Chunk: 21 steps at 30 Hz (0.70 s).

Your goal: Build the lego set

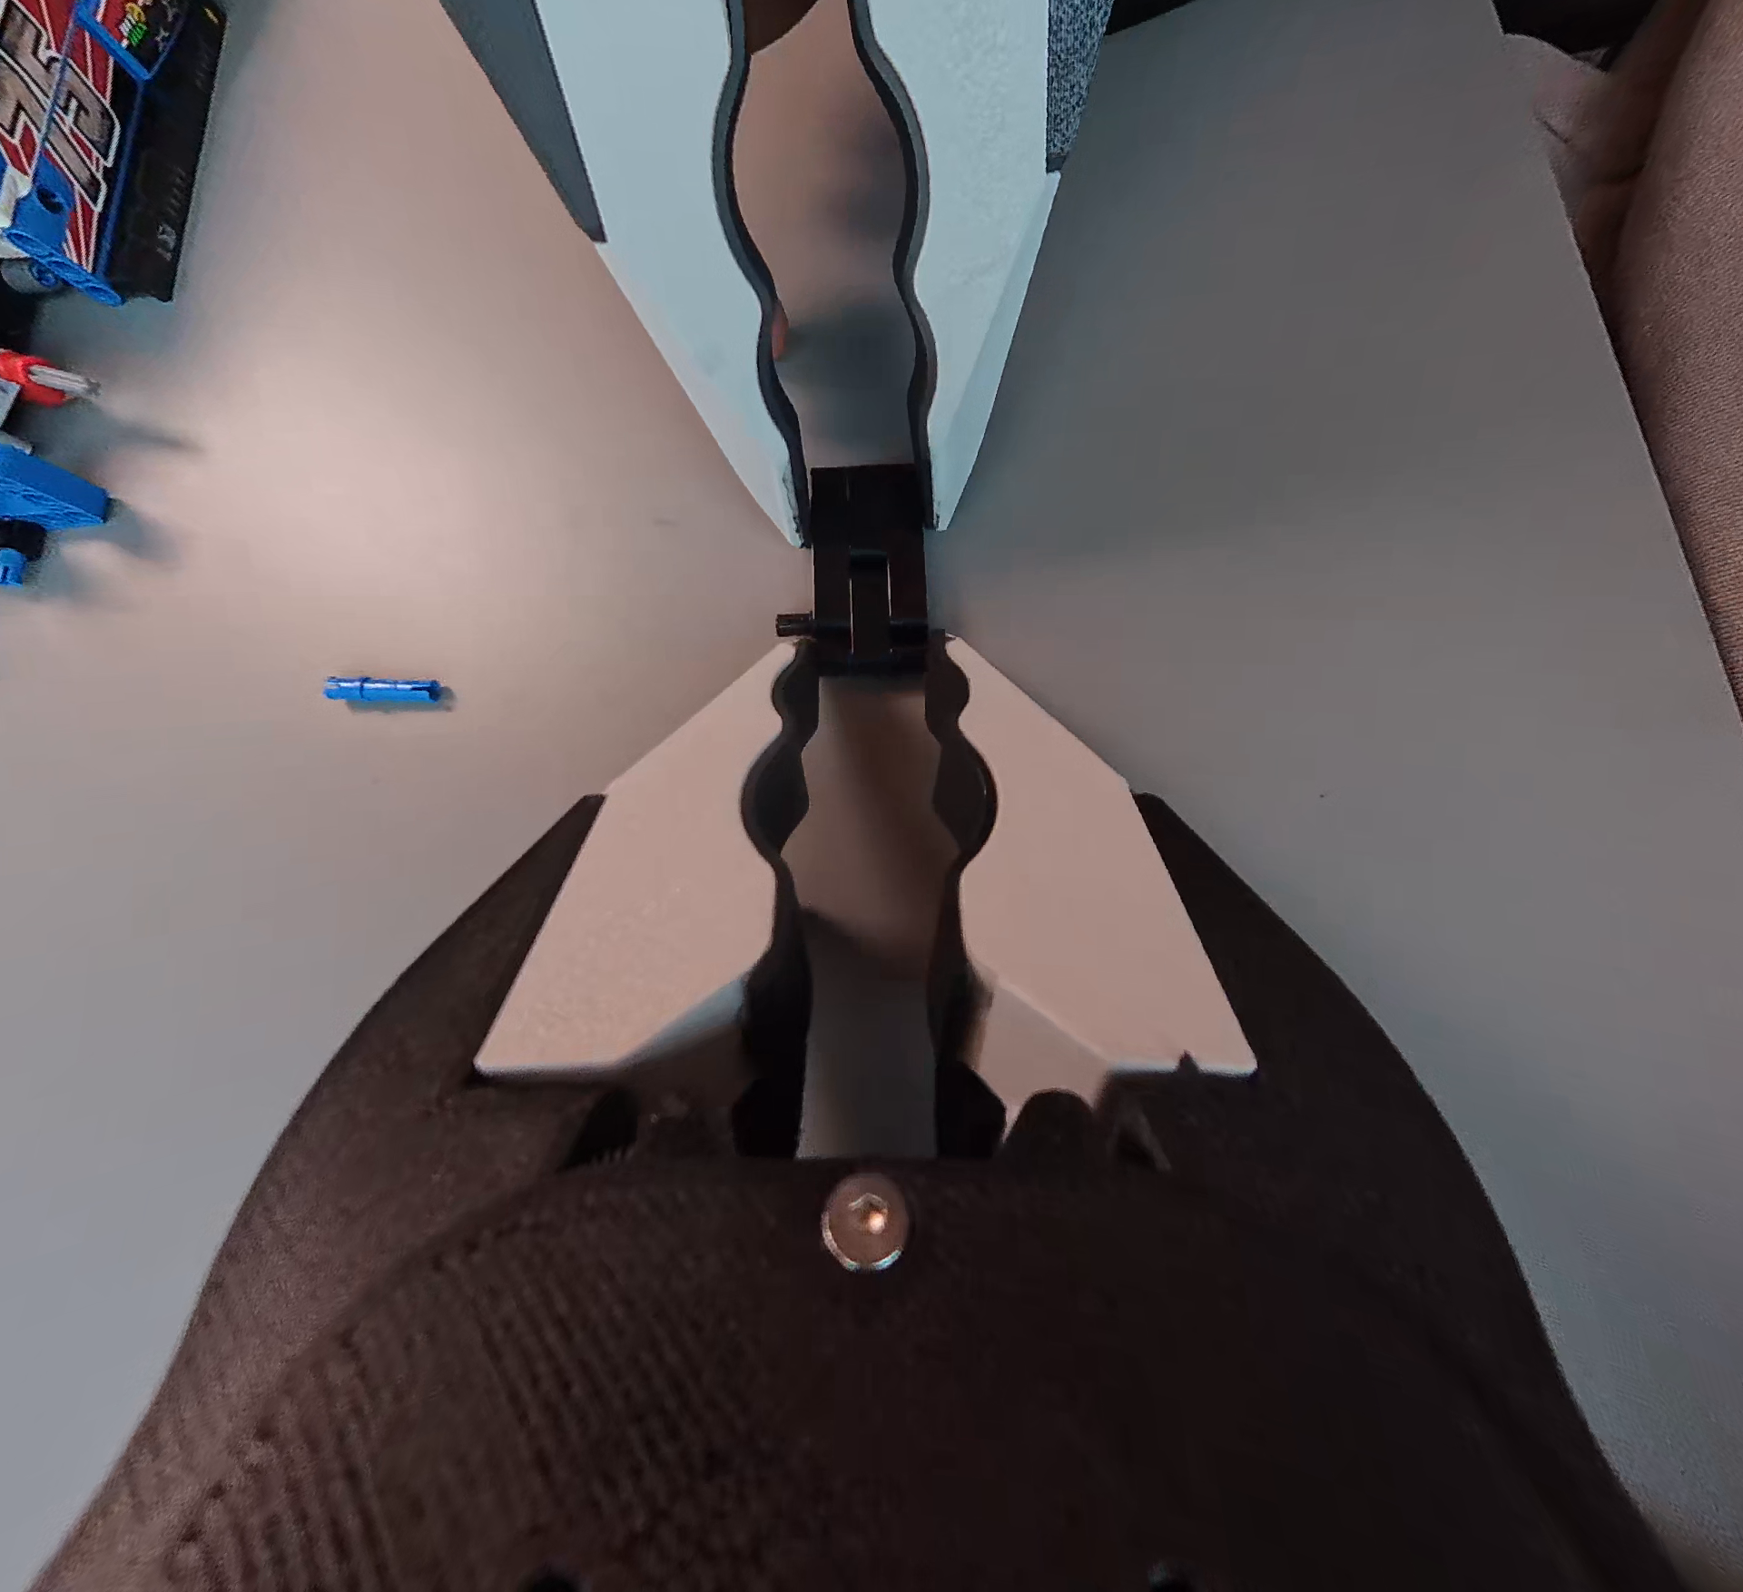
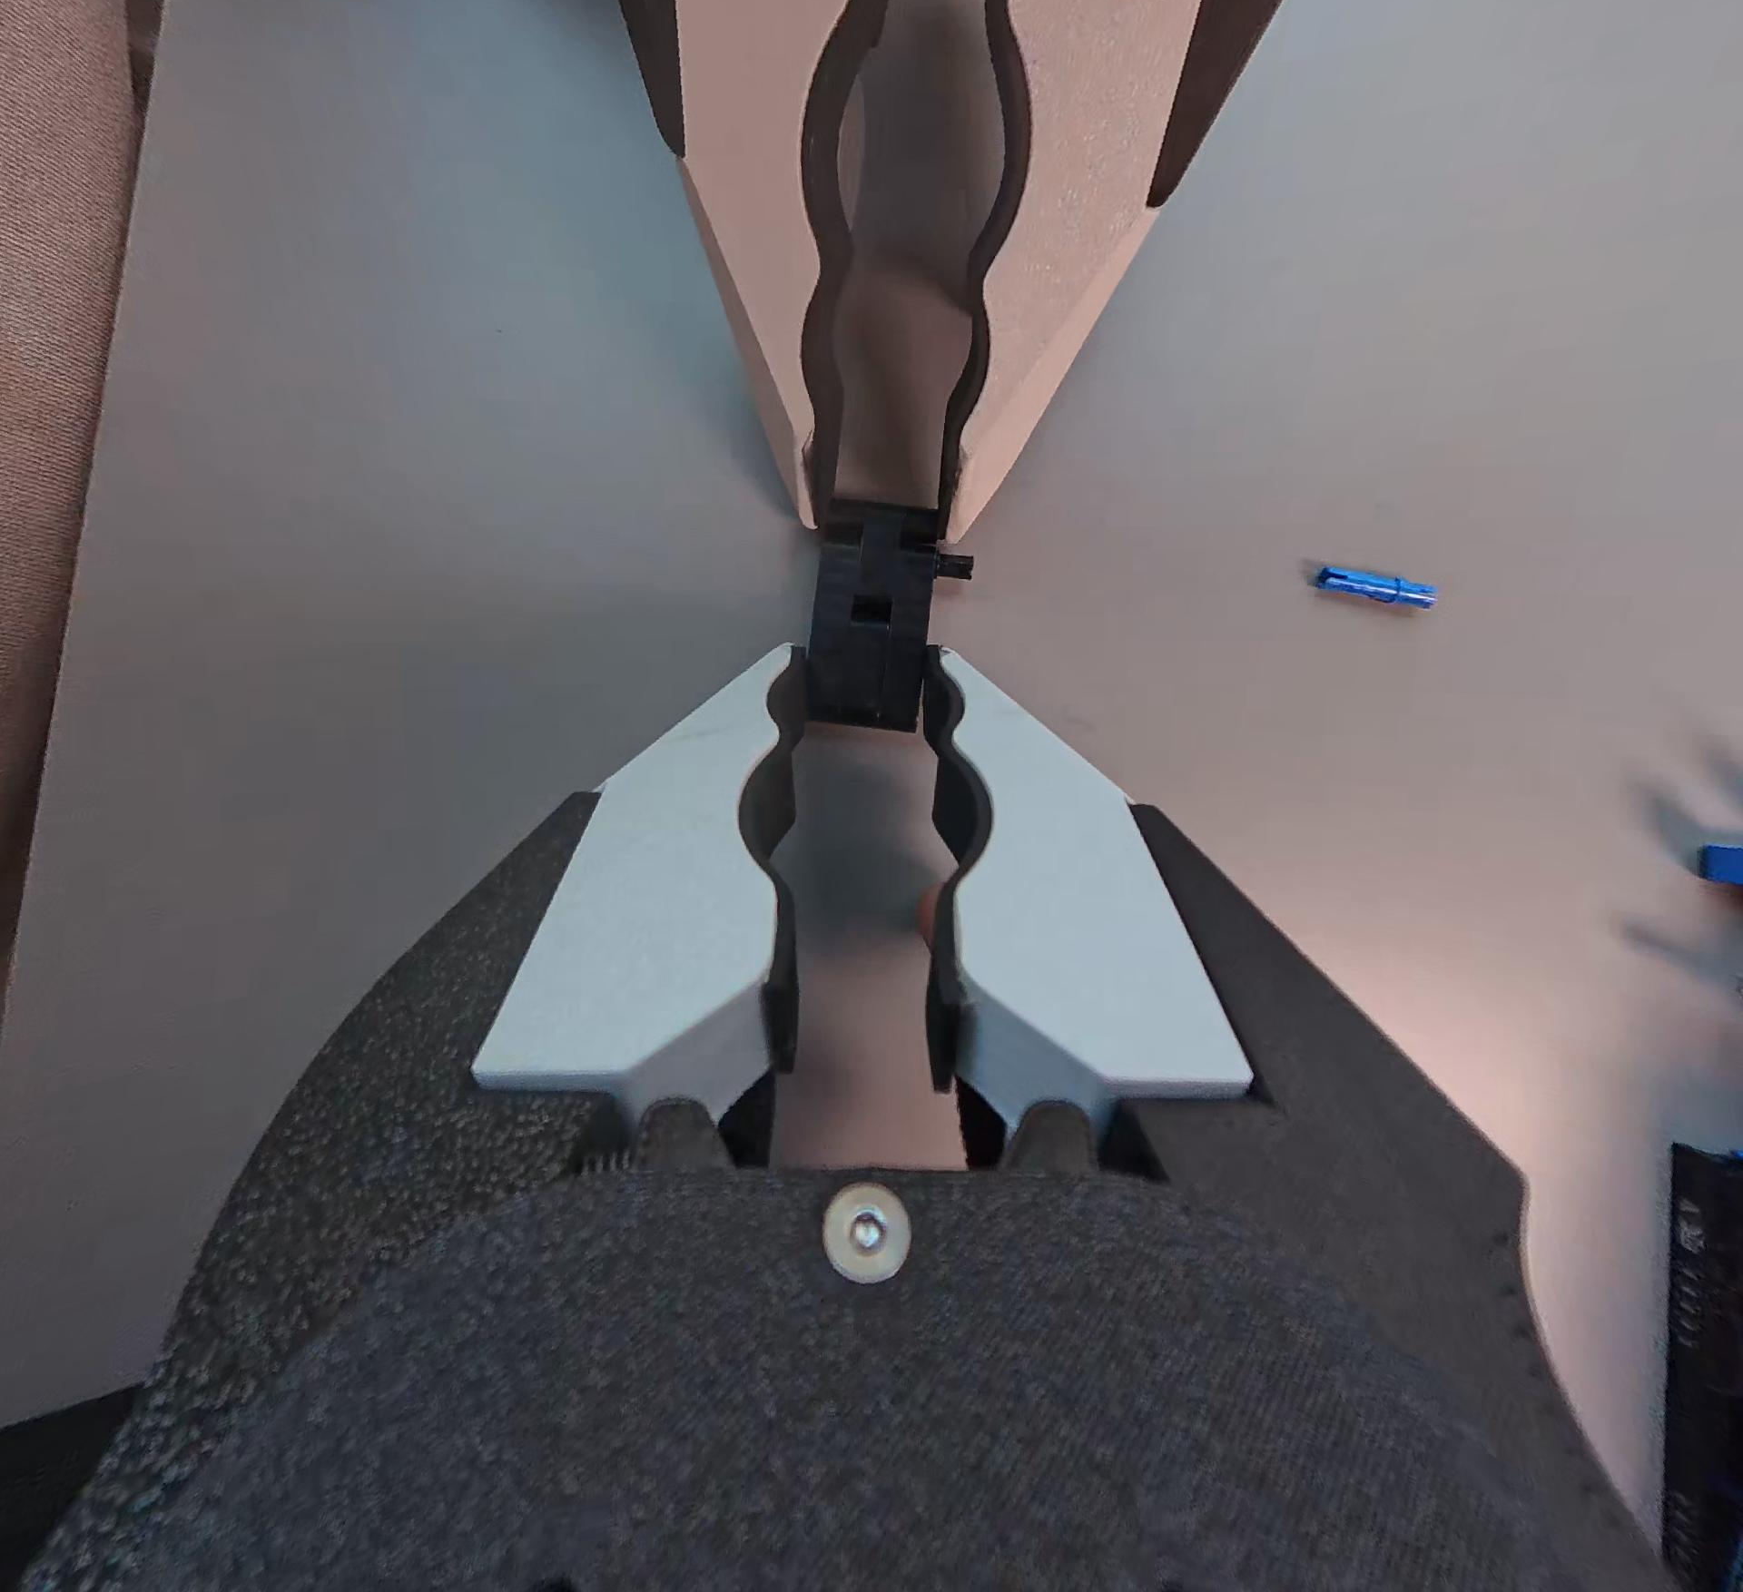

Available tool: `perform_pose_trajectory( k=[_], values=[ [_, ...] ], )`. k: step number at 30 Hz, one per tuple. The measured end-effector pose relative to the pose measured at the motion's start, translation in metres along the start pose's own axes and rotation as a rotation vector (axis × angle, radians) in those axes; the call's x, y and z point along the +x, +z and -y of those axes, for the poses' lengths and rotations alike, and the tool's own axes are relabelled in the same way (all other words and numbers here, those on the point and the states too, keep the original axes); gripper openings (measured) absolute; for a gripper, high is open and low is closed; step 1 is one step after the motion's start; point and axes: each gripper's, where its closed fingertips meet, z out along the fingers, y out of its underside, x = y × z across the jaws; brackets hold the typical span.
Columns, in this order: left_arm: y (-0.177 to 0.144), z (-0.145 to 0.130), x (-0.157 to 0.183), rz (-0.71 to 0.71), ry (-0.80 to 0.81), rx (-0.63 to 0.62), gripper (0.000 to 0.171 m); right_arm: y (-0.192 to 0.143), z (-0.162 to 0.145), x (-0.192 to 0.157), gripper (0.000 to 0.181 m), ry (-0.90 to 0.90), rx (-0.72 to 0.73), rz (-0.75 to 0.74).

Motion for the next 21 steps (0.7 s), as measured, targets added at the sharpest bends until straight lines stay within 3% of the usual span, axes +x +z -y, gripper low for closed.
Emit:
perform_pose_trajectory(
  k=[10,16,18,21],
  values=[
    [-0.016,-0.012,-0.016,0.033,-0.074,0.004,0.023,0.0,0.005,0.012,0.034,0.025,0.034,-0.07],
    [-0.025,-0.026,-0.043,0.137,-0.162,-0.004,0.028,-0.009,0.013,0.036,0.034,0.126,0.183,-0.159],
    [-0.028,-0.02,-0.05,0.172,-0.185,0.04,0.038,-0.015,0.016,0.044,0.035,0.169,0.237,-0.191],
    [-0.042,0.0,-0.07,0.274,-0.245,0.202,0.047,-0.028,0.021,0.058,0.036,0.219,0.329,-0.26]
  ],
)
